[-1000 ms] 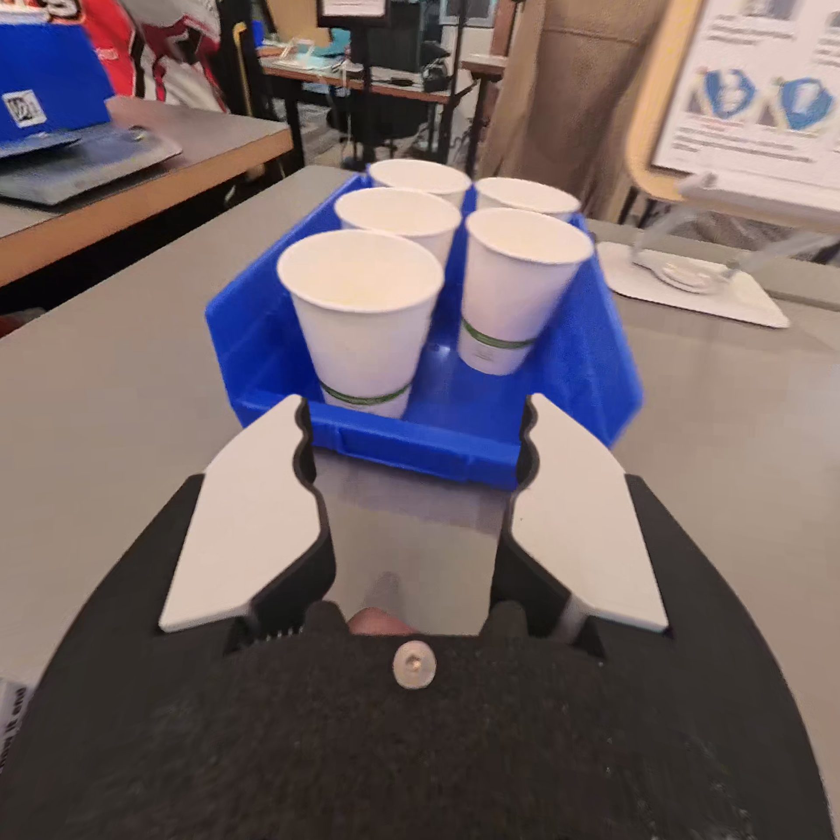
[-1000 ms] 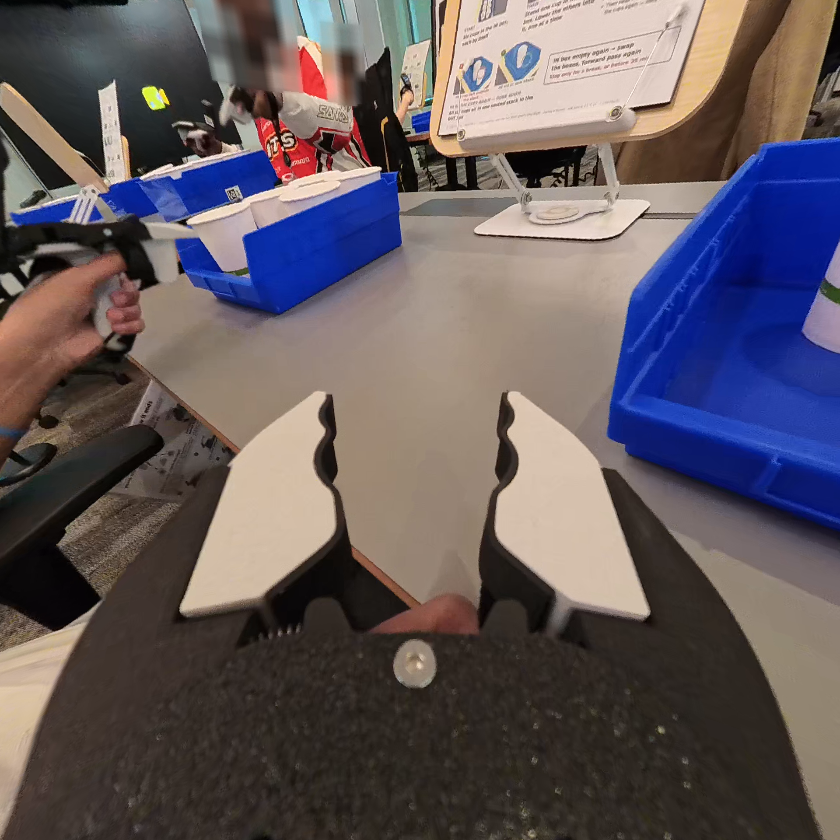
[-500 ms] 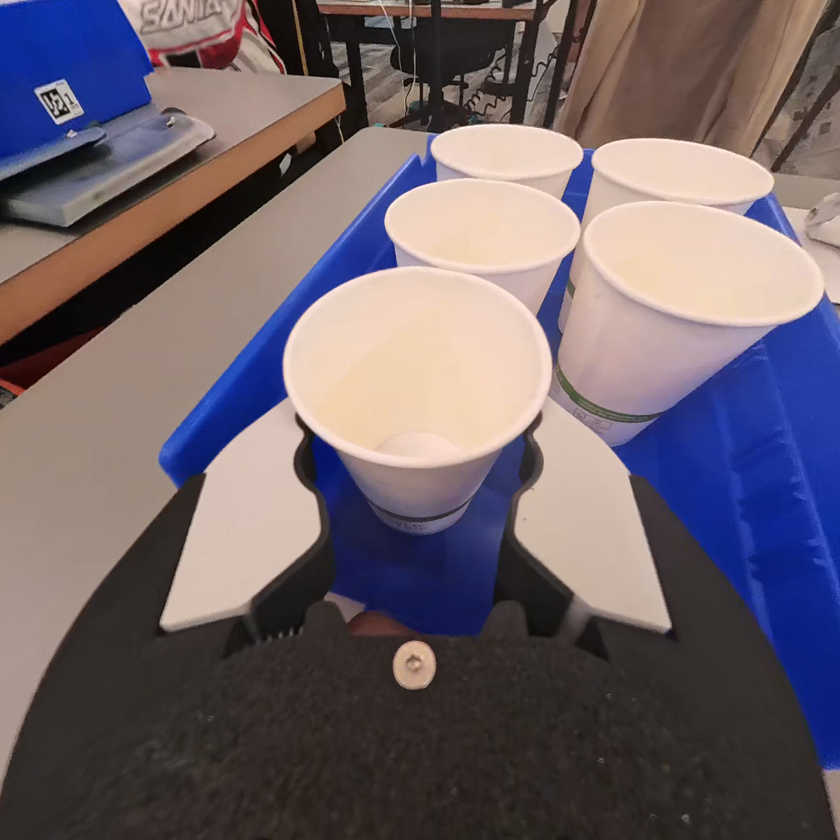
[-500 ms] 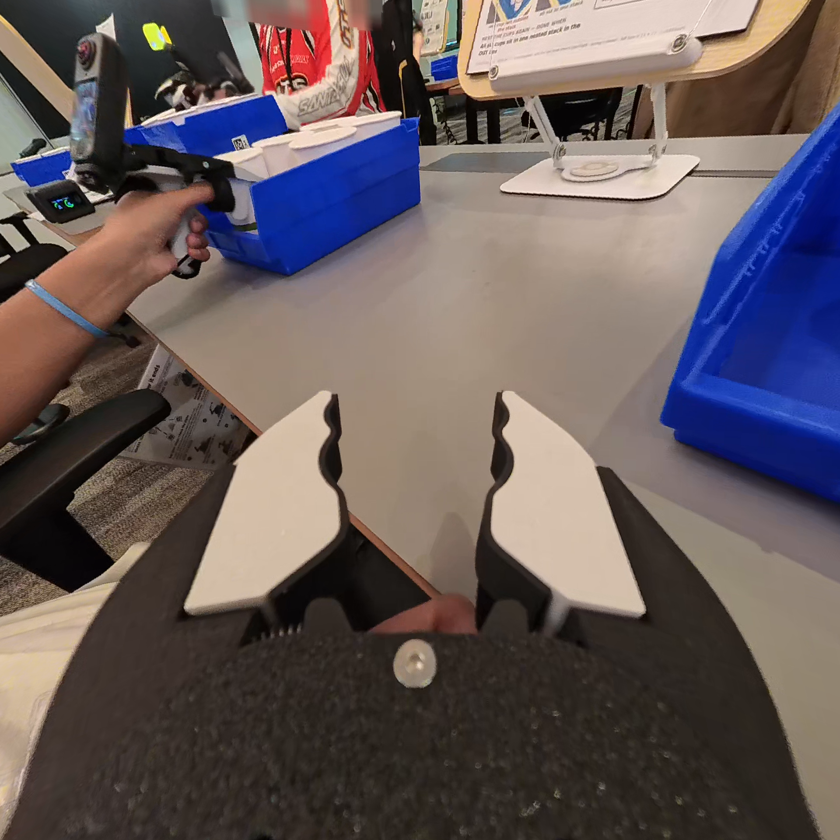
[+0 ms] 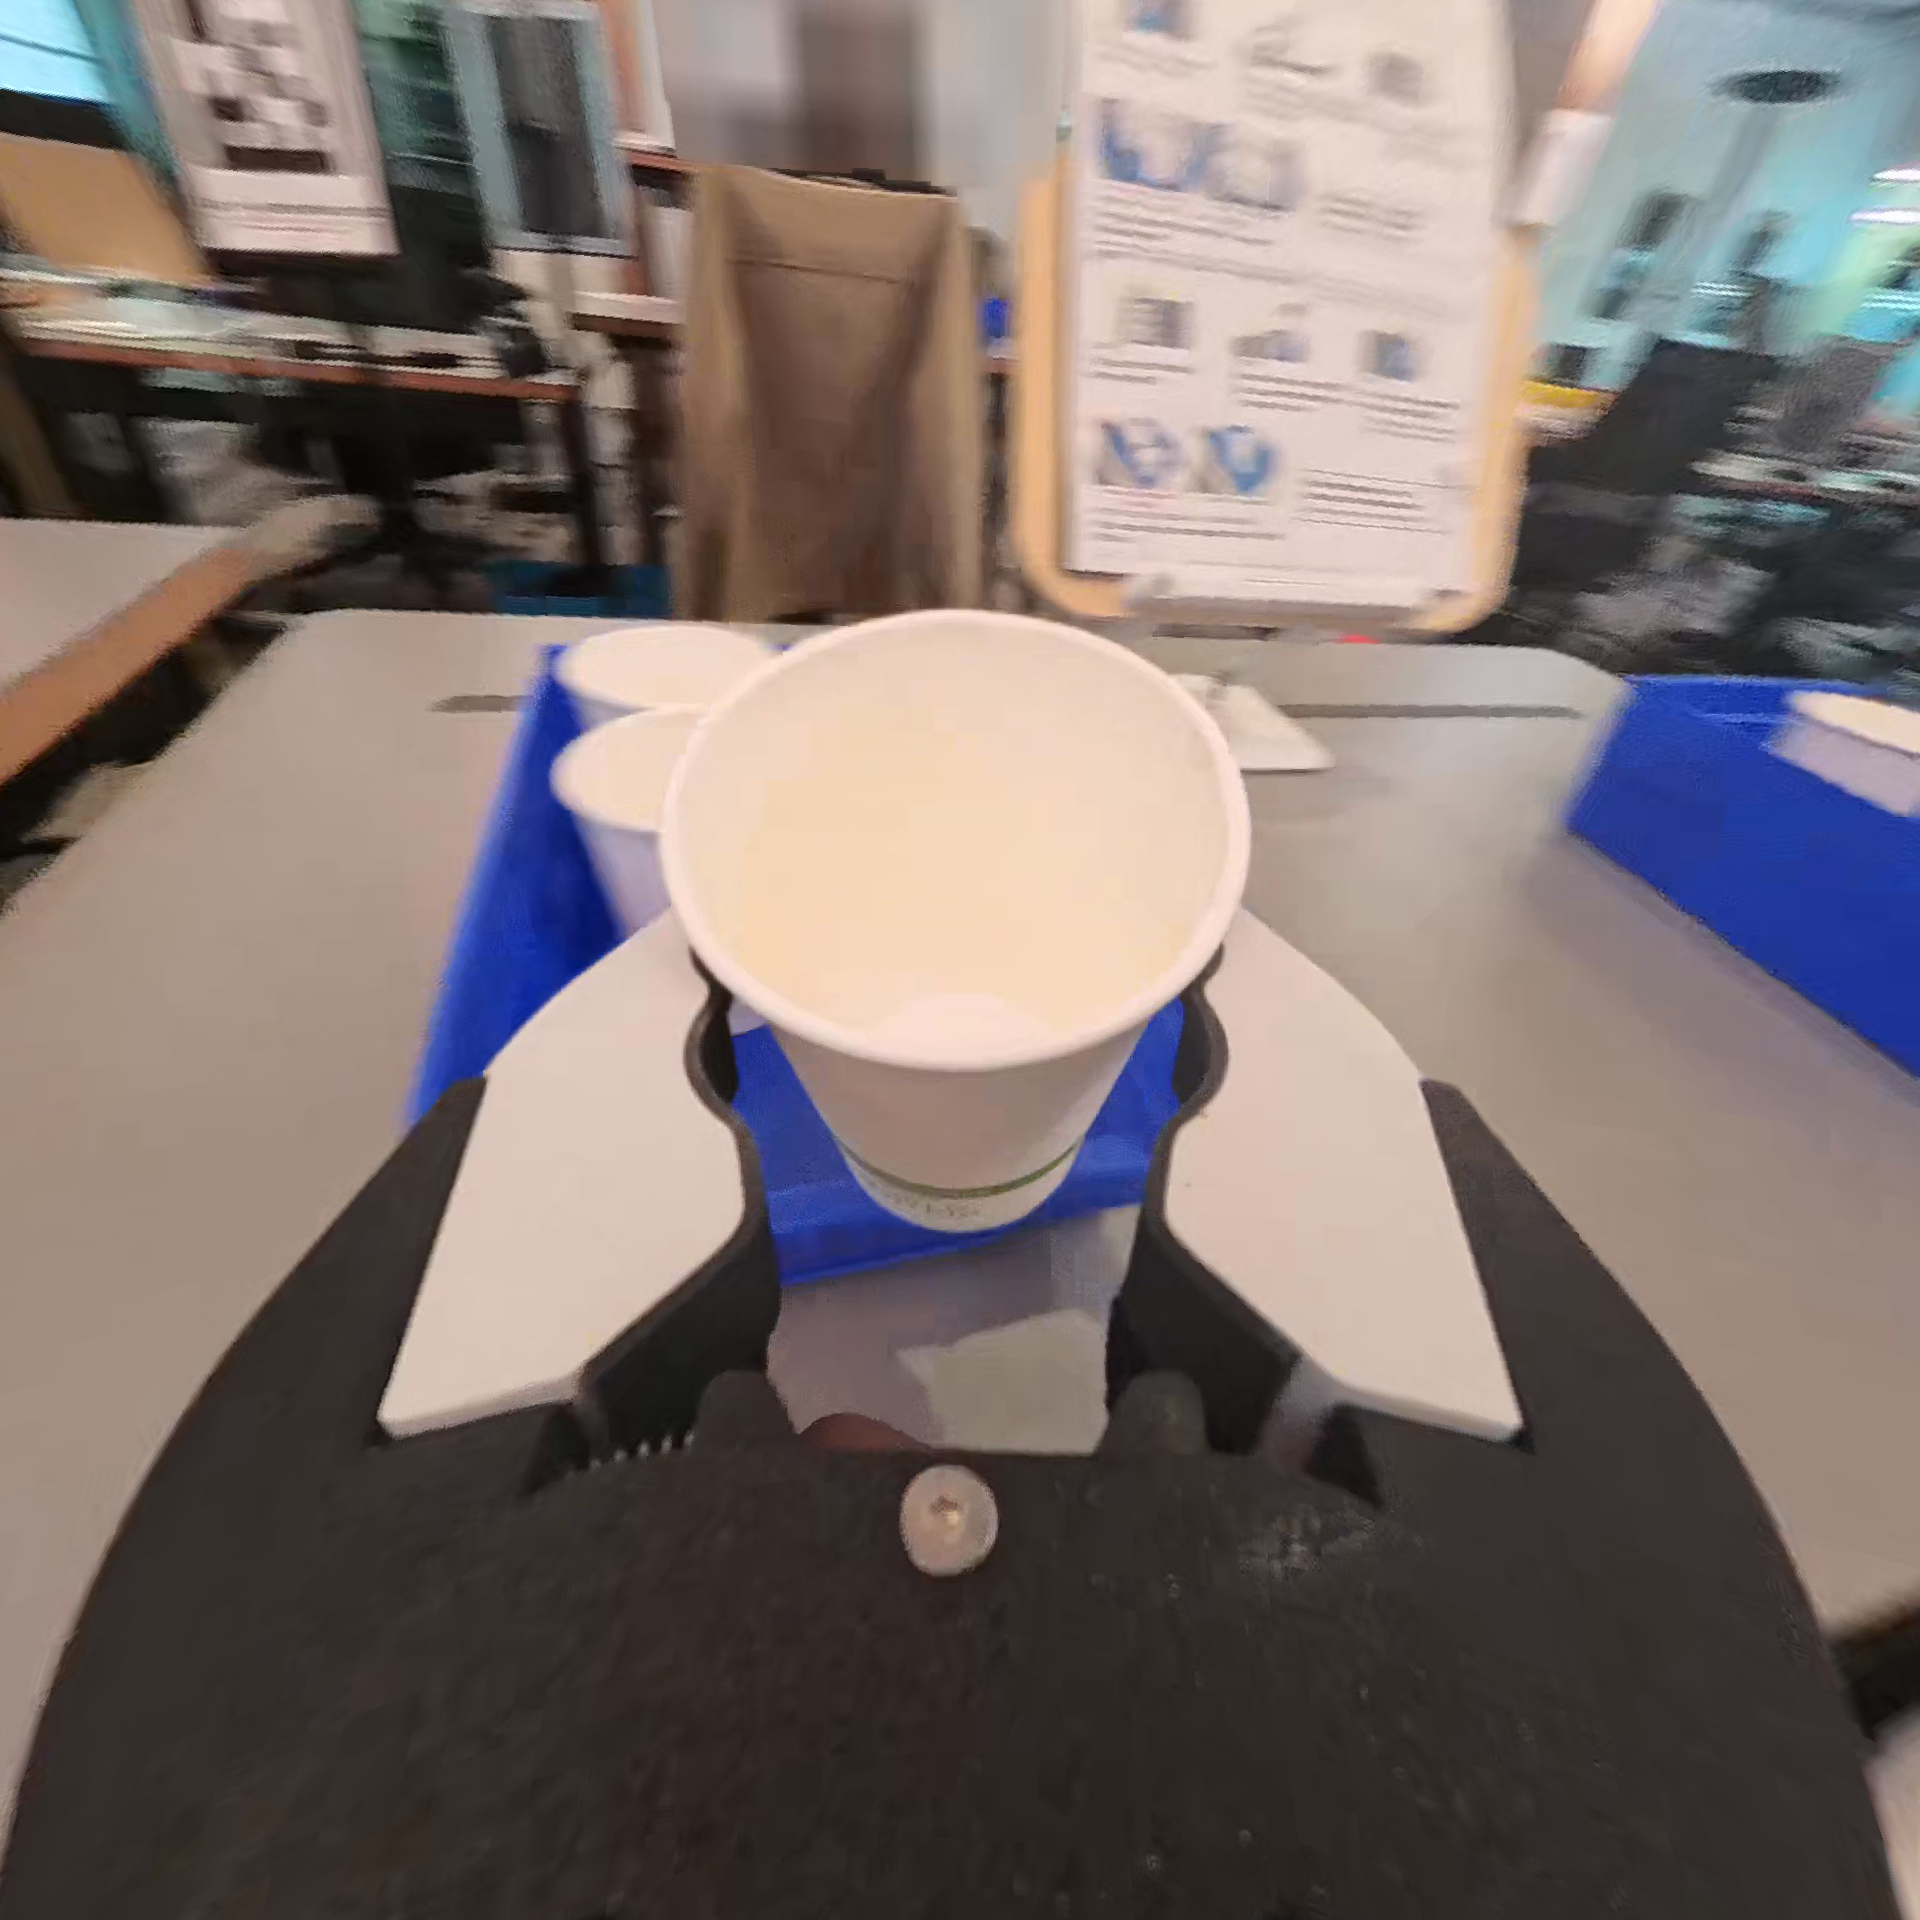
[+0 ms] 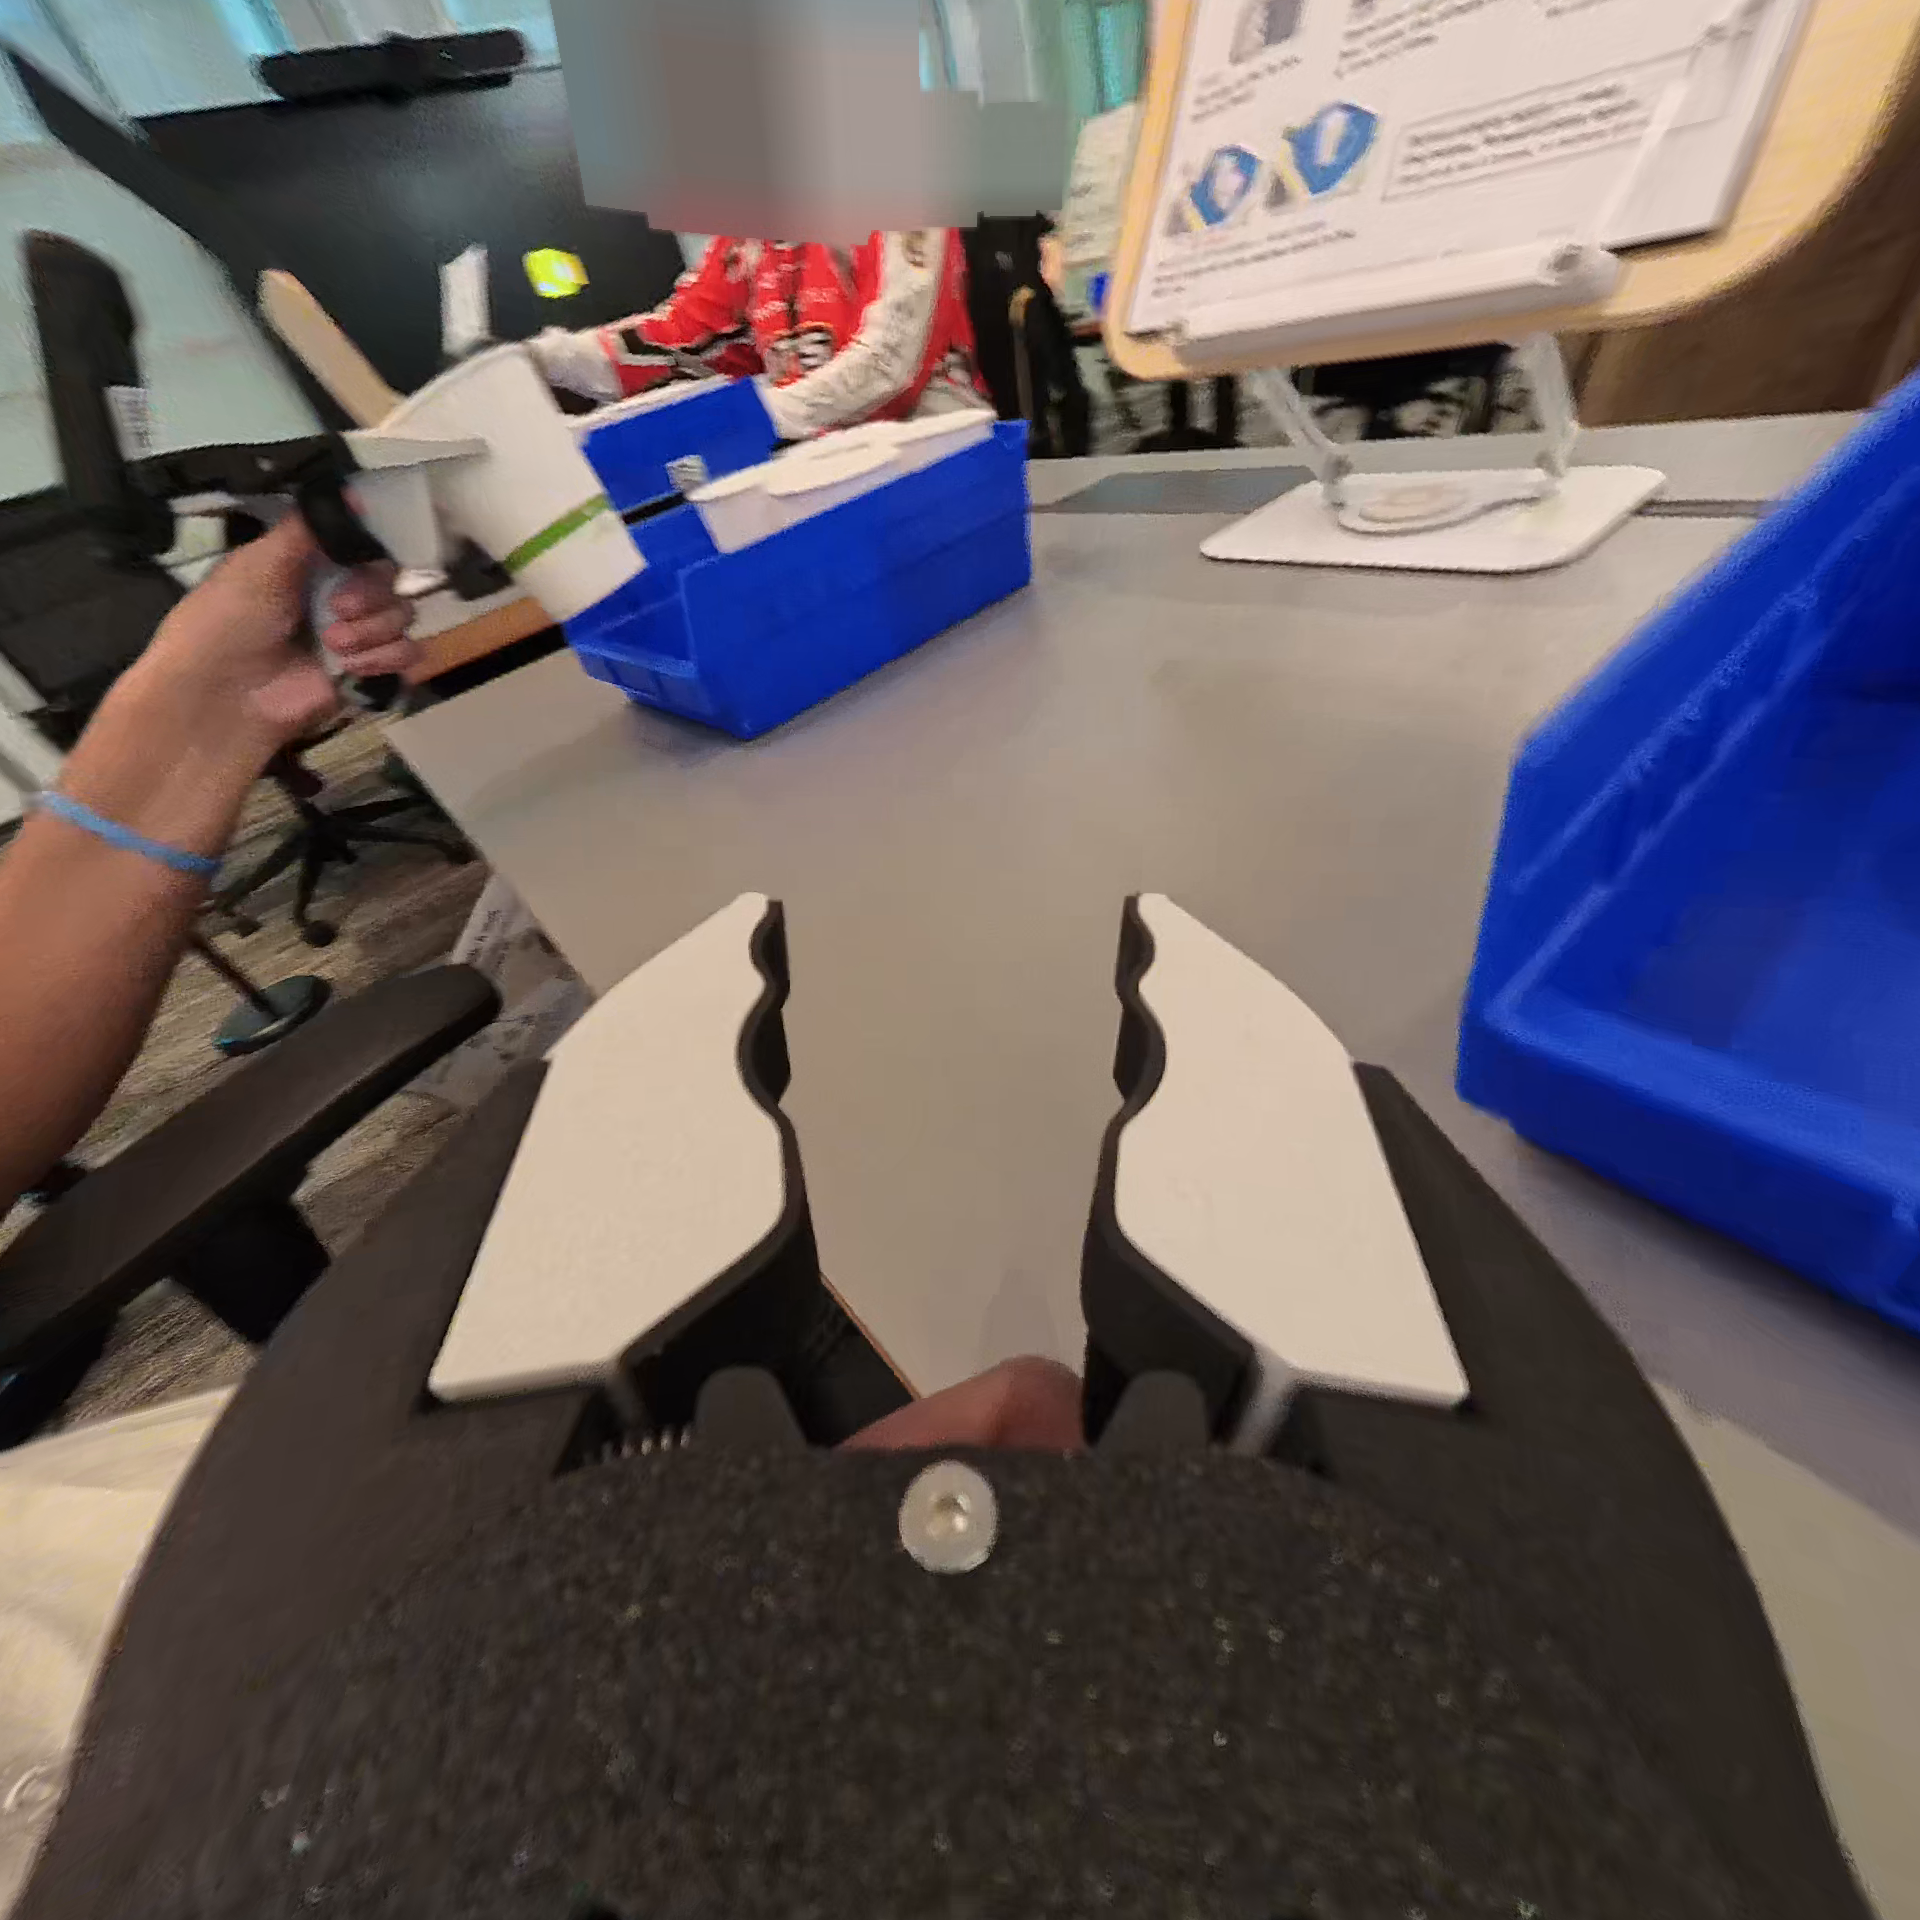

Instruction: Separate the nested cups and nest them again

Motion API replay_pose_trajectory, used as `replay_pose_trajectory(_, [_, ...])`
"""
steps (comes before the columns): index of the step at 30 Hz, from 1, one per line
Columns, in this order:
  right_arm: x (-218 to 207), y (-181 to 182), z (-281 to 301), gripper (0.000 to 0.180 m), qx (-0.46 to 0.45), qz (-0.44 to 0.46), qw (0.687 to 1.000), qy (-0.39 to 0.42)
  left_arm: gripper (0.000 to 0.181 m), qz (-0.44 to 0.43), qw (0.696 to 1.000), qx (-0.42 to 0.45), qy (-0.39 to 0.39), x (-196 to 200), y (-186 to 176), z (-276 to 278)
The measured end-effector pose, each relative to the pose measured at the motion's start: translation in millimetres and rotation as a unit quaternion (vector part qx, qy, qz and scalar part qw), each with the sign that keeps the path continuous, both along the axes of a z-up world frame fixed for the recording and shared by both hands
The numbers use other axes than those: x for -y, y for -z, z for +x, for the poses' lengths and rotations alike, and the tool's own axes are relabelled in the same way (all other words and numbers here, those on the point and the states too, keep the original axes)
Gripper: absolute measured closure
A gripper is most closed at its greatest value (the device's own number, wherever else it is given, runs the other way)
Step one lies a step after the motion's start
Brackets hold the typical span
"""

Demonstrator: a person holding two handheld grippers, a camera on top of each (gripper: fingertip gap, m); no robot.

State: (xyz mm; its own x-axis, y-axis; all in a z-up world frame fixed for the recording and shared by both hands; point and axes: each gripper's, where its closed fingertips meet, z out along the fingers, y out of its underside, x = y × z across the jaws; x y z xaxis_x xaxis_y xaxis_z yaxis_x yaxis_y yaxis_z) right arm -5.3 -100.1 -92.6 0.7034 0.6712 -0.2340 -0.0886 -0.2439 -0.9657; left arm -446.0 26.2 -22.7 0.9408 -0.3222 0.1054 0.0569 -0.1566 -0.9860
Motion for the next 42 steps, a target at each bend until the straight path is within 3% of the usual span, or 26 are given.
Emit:
replay_pose_trajectory(5, [8.6,-32.8,-43.9,0.117,0.014,0.052,0.986,-0.160,0.097,0.018,0.972,0.001,0.236,33.7,-19.3,107.4])
replay_pose_trajectory(8, [9.4,-49.4,-74.4,0.113,0.040,0.073,0.970,-0.230,0.097,0.015,0.930,0.001,0.368,55.4,-21.5,175.1])
replay_pose_trajectory(12, [-5.2,-63.3,-106.6,0.108,0.060,0.085,0.960,-0.262,0.097,-0.002,0.867,-0.025,0.498,85.9,-15.9,251.6])
replay_pose_trajectory(17, [-8.4,-66.9,-120.4,0.104,0.052,0.084,0.954,-0.283,0.097,-0.013,0.812,-0.079,0.577,111.8,-3.6,307.3])
replay_pose_trajectory(22, [-1.7,-56.1,-113.5,0.106,0.039,0.078,0.954,-0.288,0.095,-0.024,0.790,-0.091,0.606,125.7,9.2,329.9])
replay_pose_trajectory(25, [-1.5,-54.1,-108.4,0.107,0.026,0.077,0.957,-0.280,0.095,-0.032,0.796,-0.079,0.599,126.8,12.2,333.7])
replay_pose_trajectory(28, [-4.5,-57.5,-96.5,0.108,0.008,0.079,0.963,-0.256,0.099,-0.008,0.826,-0.053,0.561,125.8,5.7,327.4])
replay_pose_trajectory(30, [-8.4,-57.9,-83.2,0.108,-0.003,0.074,0.971,-0.227,0.102,0.000,0.864,-0.040,0.502,118.5,7.0,314.8])
replay_pose_trajectory(32, [-14.6,-55.2,-66.7,0.107,0.004,0.071,0.982,-0.177,0.107,0.006,0.924,-0.048,0.379,95.2,17.0,295.0])
replay_pose_trajectory(35, [-21.9,-53.9,-29.6,0.107,0.016,0.093,0.994,-0.055,0.115,-0.006,0.992,-0.071,0.101,58.0,45.4,236.1])
replay_pose_trajectory(36, [-23.3,-54.5,-16.3,0.107,0.013,0.099,0.995,-0.009,0.121,-0.012,0.997,-0.076,0.029,55.0,56.1,217.4])
replay_pose_trajectory(37, [-23.7,-56.2,-5.2,0.107,0.019,0.107,0.994,0.030,0.123,-0.008,0.997,-0.074,0.006,56.7,62.6,211.7])
replay_pose_trajectory(42, [-41.3,-98.0,70.4,0.107,0.078,0.148,0.951,0.260,0.123,-0.014,0.997,-0.073,0.006,58.6,76.8,216.0])
